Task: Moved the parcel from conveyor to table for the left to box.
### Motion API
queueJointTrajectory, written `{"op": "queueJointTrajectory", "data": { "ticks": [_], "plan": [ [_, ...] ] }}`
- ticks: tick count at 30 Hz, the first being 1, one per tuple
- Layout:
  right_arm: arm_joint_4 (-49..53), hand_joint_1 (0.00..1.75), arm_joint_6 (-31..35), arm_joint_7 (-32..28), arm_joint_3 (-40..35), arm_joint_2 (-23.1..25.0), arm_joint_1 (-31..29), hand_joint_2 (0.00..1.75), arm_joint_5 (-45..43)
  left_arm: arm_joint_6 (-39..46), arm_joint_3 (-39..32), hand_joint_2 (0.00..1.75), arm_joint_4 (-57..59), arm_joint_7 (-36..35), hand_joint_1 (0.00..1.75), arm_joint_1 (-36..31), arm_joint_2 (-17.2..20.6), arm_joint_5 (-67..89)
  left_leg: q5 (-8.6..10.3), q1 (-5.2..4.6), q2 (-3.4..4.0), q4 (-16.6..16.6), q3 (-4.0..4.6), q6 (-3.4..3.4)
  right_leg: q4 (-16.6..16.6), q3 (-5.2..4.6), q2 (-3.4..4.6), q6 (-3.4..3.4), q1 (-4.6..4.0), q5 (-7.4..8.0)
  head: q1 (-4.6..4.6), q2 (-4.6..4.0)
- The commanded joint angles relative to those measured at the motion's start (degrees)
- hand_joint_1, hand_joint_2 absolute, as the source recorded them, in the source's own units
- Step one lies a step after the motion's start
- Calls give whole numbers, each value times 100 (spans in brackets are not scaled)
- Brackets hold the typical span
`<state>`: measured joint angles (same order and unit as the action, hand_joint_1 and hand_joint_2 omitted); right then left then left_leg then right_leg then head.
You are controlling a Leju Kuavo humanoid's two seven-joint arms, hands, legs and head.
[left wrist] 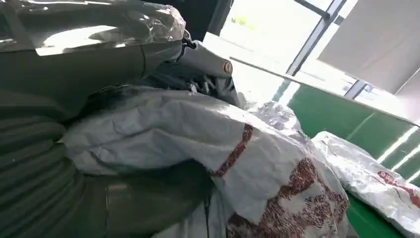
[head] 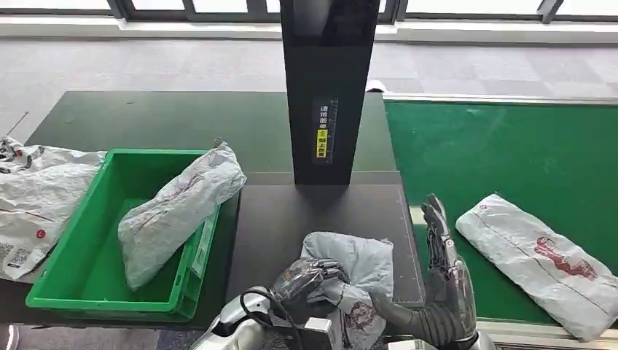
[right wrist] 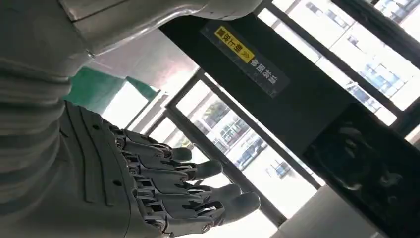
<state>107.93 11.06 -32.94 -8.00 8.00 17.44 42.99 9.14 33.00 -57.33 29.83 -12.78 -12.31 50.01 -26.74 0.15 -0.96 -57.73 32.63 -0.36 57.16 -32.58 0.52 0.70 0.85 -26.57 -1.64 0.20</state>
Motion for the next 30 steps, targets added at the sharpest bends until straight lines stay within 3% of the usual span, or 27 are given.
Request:
{"op": "queueJointTrajectory", "data": {
  "ticks": [1,13,20,24,27,30],
  "plan": [
    [-64,0,23,8,172,97,-64,175,13,1013,-477,175,111,-209,175,177,-154,406,0,1,9,3,-3,-1,-4,1,3,-2,-1,3,0,0],
    [-1,0,125,-41,124,109,-11,175,-12,1357,-792,175,222,-188,175,72,-262,377,1,2,7,4,-4,-2,-5,3,-2,-3,-3,2,0,0],
    [-24,0,155,-90,135,135,-9,175,-42,1579,-1293,175,-1023,-126,175,351,-101,23,1,4,24,4,6,-4,-4,-11,11,-7,-6,7,0,0],
    [47,0,159,-202,193,190,95,175,-169,2123,-1729,175,-2208,100,175,703,-22,-307,-1,5,21,2,5,-3,-2,-8,11,-6,-6,4,0,0],
    [50,0,137,-290,258,218,97,175,-248,2075,-1952,175,-3249,117,175,948,76,-465,-5,7,29,-4,13,-4,4,-18,18,-6,-8,3,0,0],
    [50,0,140,-314,256,201,130,175,-284,2092,-2017,175,-3537,90,175,982,117,-439,-4,5,28,2,9,-4,1,-18,16,-8,-7,2,0,0]
  ]
}}
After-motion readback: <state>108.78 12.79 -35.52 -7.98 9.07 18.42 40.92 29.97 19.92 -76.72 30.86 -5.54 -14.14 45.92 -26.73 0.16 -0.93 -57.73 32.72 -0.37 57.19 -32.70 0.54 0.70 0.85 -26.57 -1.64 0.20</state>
